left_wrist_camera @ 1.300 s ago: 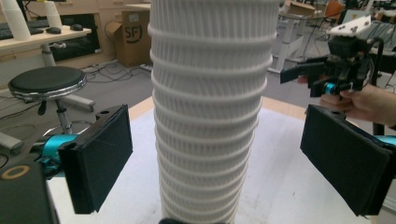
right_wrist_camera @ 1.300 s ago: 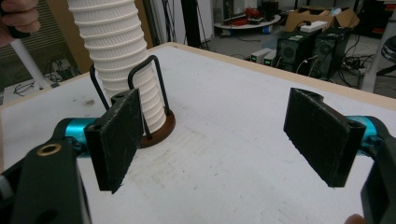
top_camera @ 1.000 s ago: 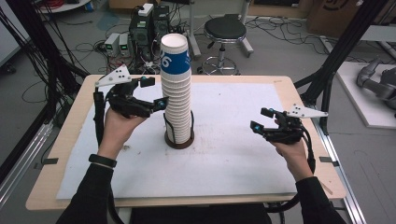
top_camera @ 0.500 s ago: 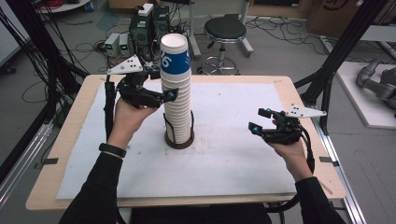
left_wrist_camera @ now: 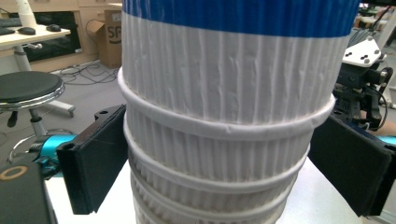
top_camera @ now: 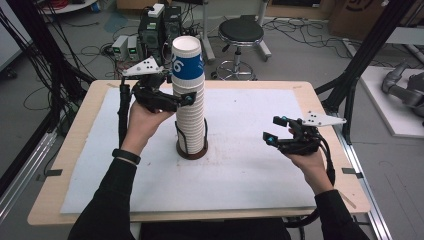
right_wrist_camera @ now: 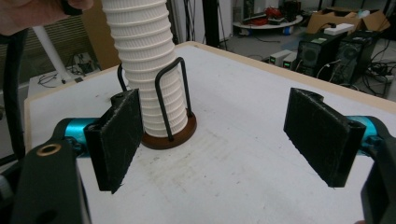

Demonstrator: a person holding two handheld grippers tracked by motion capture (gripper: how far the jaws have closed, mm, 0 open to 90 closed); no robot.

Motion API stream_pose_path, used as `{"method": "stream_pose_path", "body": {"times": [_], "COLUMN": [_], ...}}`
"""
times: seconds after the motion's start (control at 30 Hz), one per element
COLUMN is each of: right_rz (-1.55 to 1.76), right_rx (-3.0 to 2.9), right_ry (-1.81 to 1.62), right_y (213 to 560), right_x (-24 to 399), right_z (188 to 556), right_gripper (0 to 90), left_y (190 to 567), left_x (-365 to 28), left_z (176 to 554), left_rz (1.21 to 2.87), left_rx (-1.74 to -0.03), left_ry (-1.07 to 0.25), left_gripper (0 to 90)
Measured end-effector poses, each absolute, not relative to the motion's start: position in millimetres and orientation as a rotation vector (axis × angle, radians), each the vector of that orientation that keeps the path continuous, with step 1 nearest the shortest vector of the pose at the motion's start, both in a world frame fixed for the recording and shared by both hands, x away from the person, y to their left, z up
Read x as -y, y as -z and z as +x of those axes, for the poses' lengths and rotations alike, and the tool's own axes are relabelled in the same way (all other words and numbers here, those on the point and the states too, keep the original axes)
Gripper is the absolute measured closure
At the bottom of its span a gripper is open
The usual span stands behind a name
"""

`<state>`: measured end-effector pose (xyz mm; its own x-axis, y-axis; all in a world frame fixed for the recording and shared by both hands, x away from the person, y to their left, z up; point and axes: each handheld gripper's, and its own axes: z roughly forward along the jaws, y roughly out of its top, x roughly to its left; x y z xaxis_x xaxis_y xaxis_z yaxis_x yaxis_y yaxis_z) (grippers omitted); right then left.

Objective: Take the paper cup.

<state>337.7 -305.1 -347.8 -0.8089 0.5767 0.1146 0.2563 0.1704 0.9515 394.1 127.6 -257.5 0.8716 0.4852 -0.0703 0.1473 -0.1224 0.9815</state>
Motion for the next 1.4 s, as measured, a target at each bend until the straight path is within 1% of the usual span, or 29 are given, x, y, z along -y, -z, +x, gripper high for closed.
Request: {"method": "stream_pose_path", "body": {"times": [0.27, 0.93, 1.1, 1.3, 1.33, 1.37, 1.4], "right_rz": [0.785, 0.699, 0.662, 0.606, 0.606, 0.59, 0.59], "right_rx": [-2.176, -2.135, -2.137, -2.131, -2.131, -2.135, -2.135], "right_ry": [-1.696, -1.764, -1.789, -1.812, -1.812, -1.812, -1.812], "right_y": [341, 305, 291, 261, 261, 251, 251], "right_x": [299, 284, 275, 260, 260, 255, 255], "right_z": [339, 341, 345, 353, 353, 355, 355], "right_gripper": [20.2, 20.2, 20.2, 20.3, 20.3, 20.3, 20.3], "left_y": [258, 260, 260, 260, 260, 260, 260], "left_x": [-127, -128, -128, -127, -127, -127, -127], "left_z": [396, 396, 396, 397, 396, 397, 397], "left_rz": [1.685, 1.674, 1.673, 1.674, 1.673, 1.673, 1.673], "left_rx": [-0.495, -0.495, -0.495, -0.495, -0.496, -0.495, -0.495], "left_ry": [-0.305, -0.303, -0.302, -0.302, -0.301, -0.3, -0.301], "left_gripper": [11.6, 11.9, 11.9, 11.9, 11.9, 11.9, 11.9]}}
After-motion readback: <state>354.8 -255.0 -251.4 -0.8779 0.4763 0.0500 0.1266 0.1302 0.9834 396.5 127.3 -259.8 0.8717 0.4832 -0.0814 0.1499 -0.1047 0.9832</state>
